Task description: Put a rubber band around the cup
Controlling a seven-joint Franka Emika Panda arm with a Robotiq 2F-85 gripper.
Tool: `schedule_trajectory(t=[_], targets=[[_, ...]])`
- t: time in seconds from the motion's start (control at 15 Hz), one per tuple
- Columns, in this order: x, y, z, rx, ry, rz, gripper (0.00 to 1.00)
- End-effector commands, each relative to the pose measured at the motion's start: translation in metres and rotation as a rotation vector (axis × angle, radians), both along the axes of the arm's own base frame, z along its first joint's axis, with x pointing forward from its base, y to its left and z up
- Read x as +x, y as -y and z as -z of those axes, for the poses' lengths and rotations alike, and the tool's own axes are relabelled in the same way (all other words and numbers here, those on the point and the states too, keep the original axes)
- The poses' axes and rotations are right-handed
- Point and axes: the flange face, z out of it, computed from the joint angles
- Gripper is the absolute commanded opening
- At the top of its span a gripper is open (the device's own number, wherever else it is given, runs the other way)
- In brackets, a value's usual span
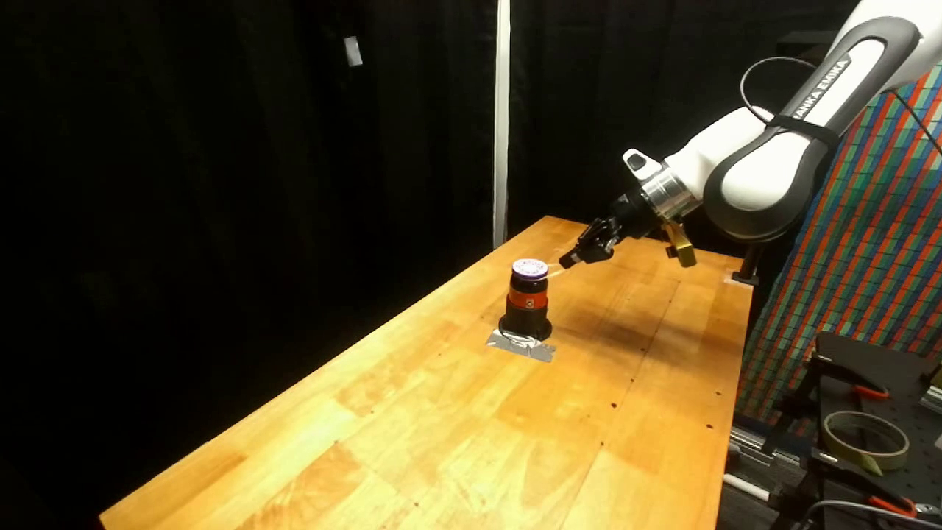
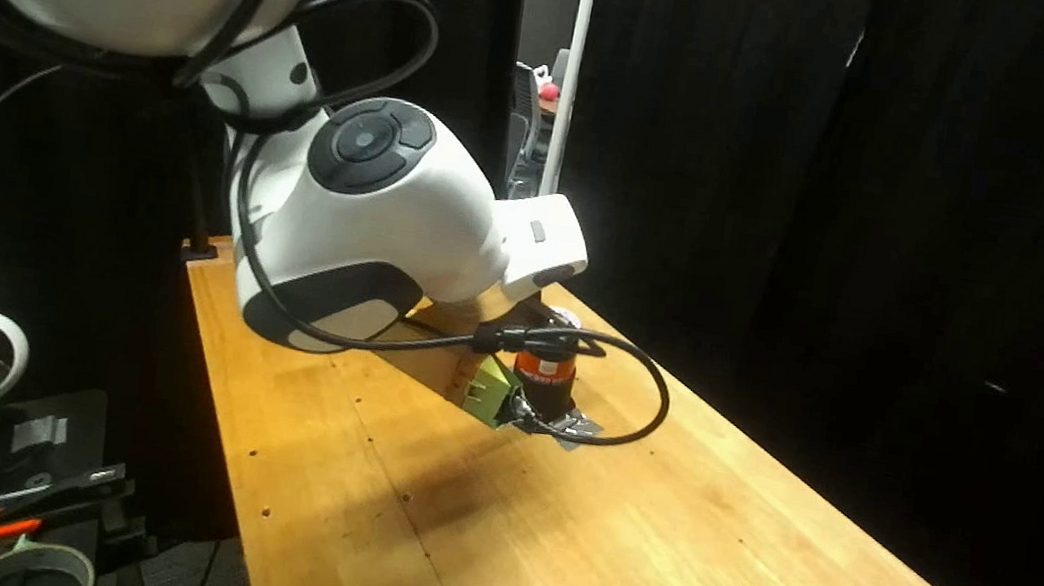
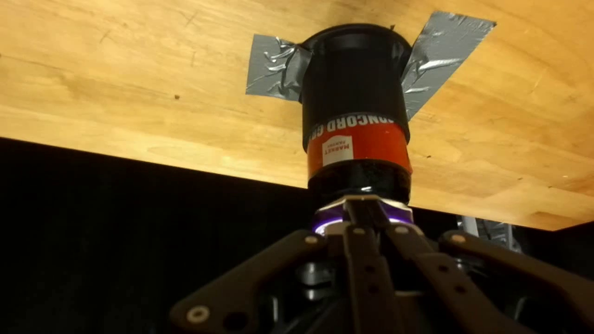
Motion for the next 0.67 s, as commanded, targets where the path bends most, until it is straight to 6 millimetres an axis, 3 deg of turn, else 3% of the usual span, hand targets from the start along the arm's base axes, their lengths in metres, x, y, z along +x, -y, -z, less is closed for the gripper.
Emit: schedule_trajectory(t=[0.0, 0.27, 0.33, 0.4, 0.47, 0.6], targets=[[-0.014, 0.007, -0.008, 0.041, 0.115, 0.016, 0.06], [-0.023, 0.017, -0.010, 0.065, 0.158, 0.009, 0.07], [-0.025, 0.018, -0.009, 0.059, 0.134, -0.004, 0.32], [-0.022, 0.020, -0.009, 0.068, 0.108, -0.030, 0.32], [-0.020, 0.018, -0.004, 0.052, 0.111, -0.011, 0.14], [-0.021, 0.021, -0.005, 0.061, 0.095, -0.015, 0.30]])
